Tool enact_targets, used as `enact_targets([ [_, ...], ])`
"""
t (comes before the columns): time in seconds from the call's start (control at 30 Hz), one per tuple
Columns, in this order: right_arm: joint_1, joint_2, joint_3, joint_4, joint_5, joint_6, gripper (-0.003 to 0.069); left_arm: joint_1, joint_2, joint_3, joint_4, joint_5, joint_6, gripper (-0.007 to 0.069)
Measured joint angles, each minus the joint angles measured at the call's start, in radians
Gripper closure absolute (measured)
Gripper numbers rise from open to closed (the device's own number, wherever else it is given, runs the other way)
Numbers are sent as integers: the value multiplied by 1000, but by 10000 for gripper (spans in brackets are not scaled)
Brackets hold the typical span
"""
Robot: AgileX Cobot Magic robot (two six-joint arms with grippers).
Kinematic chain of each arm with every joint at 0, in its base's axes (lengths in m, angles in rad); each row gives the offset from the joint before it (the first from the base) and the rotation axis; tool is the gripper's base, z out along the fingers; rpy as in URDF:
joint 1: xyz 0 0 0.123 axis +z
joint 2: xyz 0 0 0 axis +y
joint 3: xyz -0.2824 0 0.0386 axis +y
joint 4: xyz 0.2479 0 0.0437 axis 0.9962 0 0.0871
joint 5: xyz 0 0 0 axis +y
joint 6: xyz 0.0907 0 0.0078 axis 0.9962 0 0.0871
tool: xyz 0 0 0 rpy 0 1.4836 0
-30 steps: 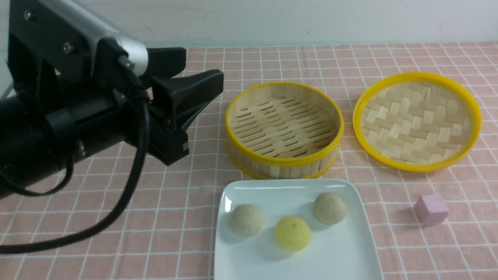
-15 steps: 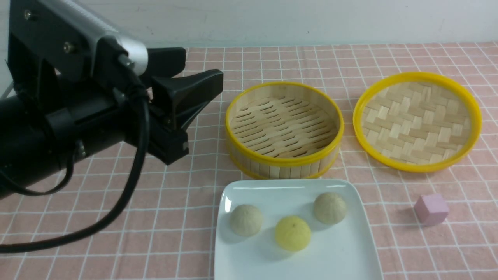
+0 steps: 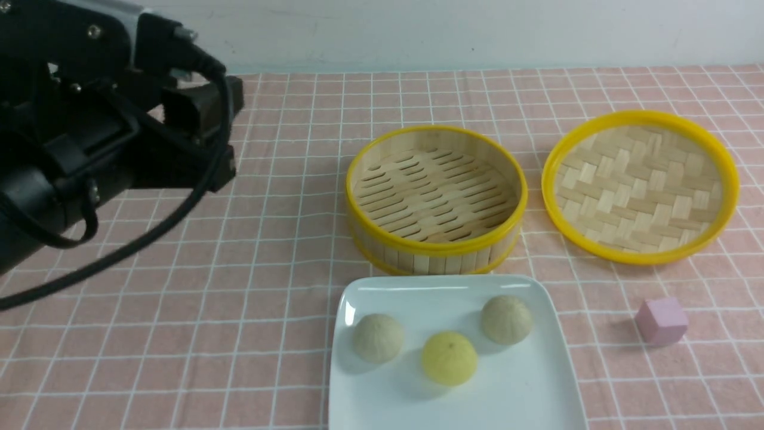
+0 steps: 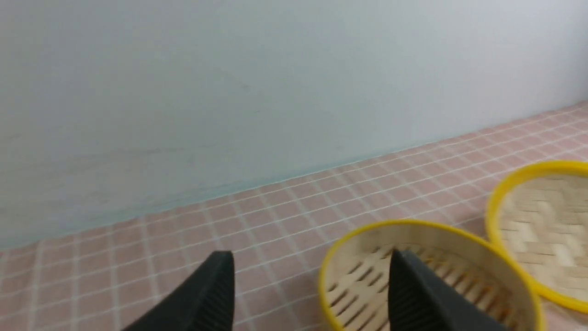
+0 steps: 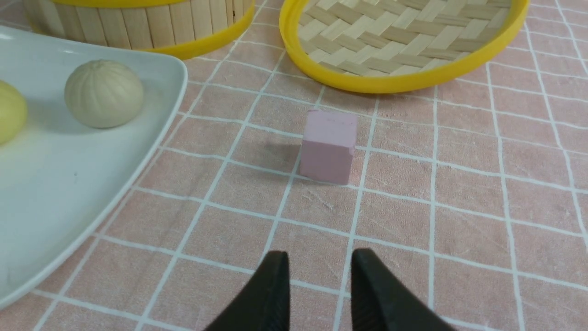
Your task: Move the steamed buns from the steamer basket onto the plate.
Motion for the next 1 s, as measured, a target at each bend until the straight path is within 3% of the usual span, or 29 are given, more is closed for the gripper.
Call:
enact_targets([
  [0.2, 0, 0, 0, 1, 0, 0, 429, 104, -43, 140, -13, -108, -80, 165],
  [0.53, 0, 0, 0, 1, 0, 0, 423, 451, -428, 576, -11, 145, -96, 165],
  [0.7, 0, 0, 0, 1, 0, 0, 423, 501, -545, 666, -11, 152, -95, 165],
  [1.0, 0, 0, 0, 1, 0, 0, 423, 506, -697, 745, -9, 149, -94, 165],
])
